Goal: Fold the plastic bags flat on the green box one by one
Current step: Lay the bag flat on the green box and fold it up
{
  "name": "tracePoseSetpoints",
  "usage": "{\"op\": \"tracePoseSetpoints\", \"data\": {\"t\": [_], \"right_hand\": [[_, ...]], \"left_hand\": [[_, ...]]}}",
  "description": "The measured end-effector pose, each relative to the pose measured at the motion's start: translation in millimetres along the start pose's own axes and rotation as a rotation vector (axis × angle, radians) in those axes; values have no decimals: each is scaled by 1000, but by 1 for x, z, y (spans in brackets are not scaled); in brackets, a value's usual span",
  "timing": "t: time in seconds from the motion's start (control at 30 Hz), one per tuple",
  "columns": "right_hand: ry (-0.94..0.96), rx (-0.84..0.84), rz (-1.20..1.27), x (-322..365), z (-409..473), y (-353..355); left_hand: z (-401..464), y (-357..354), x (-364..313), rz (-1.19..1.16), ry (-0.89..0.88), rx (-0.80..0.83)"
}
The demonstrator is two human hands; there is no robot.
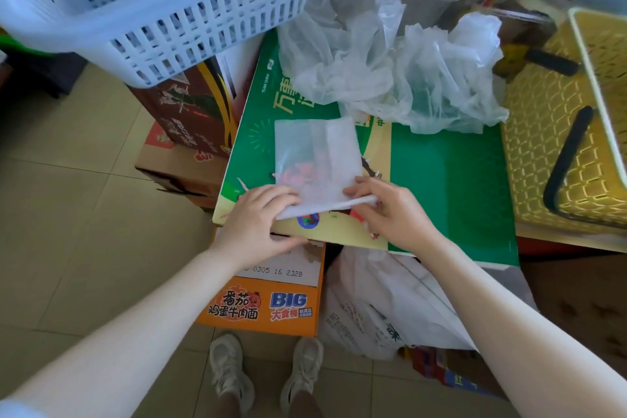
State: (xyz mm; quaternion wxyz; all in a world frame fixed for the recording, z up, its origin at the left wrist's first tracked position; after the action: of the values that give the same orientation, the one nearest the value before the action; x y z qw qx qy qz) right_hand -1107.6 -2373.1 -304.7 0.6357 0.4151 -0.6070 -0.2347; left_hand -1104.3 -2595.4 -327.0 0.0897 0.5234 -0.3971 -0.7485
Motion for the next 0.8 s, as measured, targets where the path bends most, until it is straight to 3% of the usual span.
{"op": "tracePoseSetpoints", "data": {"t": [0.13,0.27,0.43,0.53,0.67,0.8], "right_hand": [[-198,56,127,-1,-22,0],[-360,-5,184,1,-27,-8],[-525,-131,82,6,-15,-13],[-616,-155,38,2,-9,-13],[-720,-103,-73,-3,1,-11],[-727,-26,-354,-3,13,-6]], "left_hand": [[-9,2,-9,-282,151,-101],[-11,-3,-20,-309,260,-180],[9,-5,-23,-105,336,-274],[25,-6,-24,53,347,-248],[43,-10,-23,286,371,-167],[54,-14,-22,417,471,-87]]}}
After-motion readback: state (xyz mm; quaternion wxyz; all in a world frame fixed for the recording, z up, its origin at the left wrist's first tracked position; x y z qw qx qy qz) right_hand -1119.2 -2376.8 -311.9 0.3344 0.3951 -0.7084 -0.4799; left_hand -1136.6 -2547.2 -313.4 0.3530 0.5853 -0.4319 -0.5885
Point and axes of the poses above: each hand's wrist, its own z-axis towards the middle knuckle, its own y-axis out of the back of the hand, x = y × z, the point moved 3 cm from there along z, towards the middle knuckle, and after that the axes turned 14 degrees about -z, right-handed, at the moved point
